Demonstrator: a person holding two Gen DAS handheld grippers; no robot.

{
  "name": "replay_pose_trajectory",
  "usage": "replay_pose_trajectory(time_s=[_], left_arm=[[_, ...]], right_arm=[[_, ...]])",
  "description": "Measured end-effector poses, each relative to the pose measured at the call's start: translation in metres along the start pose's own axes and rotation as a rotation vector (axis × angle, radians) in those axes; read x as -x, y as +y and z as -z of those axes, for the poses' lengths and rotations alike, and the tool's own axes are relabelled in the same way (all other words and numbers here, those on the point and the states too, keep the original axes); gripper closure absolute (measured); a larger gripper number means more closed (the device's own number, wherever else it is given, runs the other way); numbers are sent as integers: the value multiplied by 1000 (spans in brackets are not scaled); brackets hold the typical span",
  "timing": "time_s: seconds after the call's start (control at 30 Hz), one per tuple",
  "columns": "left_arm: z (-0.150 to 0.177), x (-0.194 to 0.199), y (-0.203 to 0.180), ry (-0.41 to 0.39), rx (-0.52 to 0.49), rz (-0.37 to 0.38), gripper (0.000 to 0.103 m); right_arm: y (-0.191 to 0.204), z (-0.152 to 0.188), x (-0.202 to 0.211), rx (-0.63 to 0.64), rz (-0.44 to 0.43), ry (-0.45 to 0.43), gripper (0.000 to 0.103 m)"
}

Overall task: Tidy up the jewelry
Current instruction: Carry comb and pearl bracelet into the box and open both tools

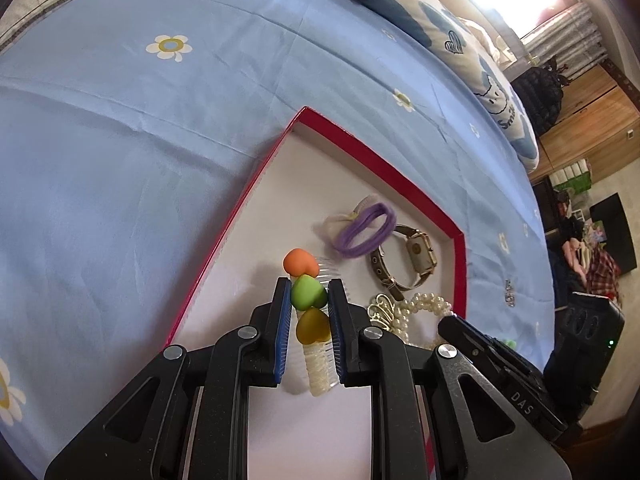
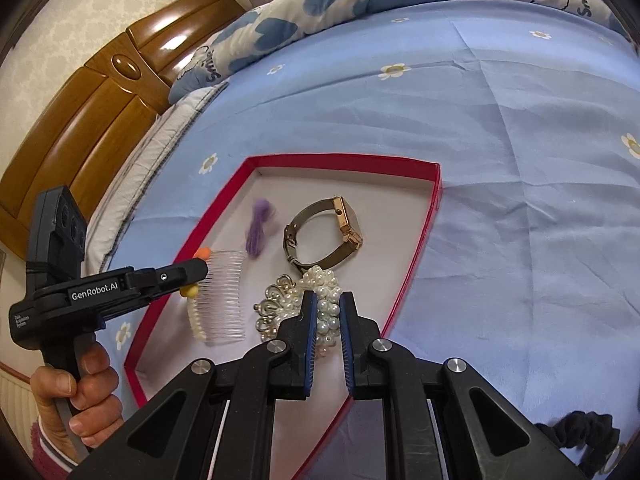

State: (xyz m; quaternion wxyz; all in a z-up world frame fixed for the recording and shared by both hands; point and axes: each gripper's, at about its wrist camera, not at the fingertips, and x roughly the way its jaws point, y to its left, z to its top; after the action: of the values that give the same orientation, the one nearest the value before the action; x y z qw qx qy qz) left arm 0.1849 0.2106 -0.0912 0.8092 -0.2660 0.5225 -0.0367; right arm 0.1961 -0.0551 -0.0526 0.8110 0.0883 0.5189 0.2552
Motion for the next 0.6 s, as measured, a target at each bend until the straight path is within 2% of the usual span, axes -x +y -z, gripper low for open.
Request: replay_pose_trajectory(time_s=[0.13,0.3,0.4,0.53,0.6], left_arm=[[-1,-2,1,3,-6,-5,86],[1,-2,0,11,-17,-39,85],[2,-1,2,16,-6,-33,85],[4,2,3,16,2,-34,76],[4,5,2,11,0,-33,74]], right_arm=[[2,-1,-8,14,6,22,92],[1,-1,-11,6,-3,31,87],[2,-1,-10,-1,-7,34,84],[5,-1,-5,2,-22,25,71],[7,-1,-1,6,-17,16,69]])
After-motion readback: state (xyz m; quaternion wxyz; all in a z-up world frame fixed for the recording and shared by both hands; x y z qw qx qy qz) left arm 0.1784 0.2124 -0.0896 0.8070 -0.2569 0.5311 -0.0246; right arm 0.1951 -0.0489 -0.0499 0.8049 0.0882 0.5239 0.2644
